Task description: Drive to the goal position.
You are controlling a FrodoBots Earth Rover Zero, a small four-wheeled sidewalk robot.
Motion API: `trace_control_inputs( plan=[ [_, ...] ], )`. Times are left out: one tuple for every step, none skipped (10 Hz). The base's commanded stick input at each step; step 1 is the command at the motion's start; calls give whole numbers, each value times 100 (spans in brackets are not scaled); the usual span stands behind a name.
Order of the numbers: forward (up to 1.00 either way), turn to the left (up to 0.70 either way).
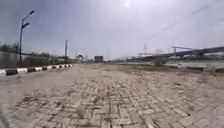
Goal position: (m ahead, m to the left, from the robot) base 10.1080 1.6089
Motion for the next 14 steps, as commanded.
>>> trace_control_inputs(
  plan=[
    [100,0],
    [100,0],
    [100,0],
    [100,0],
    [100,0],
    [100,0],
    [100,0],
    [100,0],
    [100,0],
    [100,0],
    [100,0],
    [100,0],
    [100,0],
    [100,10]
  ],
)
